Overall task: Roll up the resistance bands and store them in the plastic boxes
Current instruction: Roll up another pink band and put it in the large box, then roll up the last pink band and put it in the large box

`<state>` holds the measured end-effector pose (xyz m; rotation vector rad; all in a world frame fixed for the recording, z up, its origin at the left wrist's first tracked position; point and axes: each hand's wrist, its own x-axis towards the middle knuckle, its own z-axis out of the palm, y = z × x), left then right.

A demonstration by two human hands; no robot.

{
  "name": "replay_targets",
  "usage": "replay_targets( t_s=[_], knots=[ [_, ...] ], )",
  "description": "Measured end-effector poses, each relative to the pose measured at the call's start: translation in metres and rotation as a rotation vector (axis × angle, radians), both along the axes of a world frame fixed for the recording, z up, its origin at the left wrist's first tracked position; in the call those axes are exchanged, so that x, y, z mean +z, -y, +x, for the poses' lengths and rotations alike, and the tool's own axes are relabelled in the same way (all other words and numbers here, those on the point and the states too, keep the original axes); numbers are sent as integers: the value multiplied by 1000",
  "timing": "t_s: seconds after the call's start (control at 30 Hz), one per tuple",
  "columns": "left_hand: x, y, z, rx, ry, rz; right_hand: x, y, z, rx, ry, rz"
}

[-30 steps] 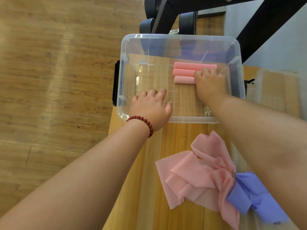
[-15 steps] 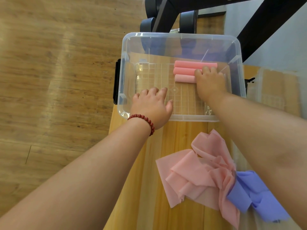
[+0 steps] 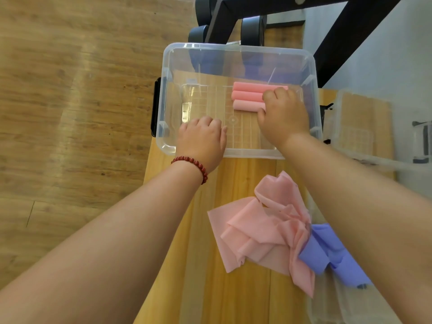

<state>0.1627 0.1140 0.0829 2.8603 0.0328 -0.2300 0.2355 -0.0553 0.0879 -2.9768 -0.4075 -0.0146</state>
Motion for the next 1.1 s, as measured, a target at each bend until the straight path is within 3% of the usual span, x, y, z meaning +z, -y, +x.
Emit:
replay_targets(
  t_s=[0.13, 0.43, 0.6, 0.77, 1.0, 1.1],
  knots=[
    [3, 7, -25, -4, 22, -113, 5, 2, -35, -11, 80, 103],
    [-9, 17, -96, -47, 87, -112, -4, 5, -122, -65, 145, 148],
    [-22, 20, -140, -86, -117, -125, -23, 10, -180, -100, 56, 134],
    [-33, 20, -181, -150, -226, -164, -42, 17, -239, -195, -194, 78],
    [-45, 25, -220, -222, -278, -165, -69, 28, -289, -224, -278, 3],
    [-58, 37, -224, -221, -287, -136, -89, 37, -298, -213, -228, 8]
  ],
)
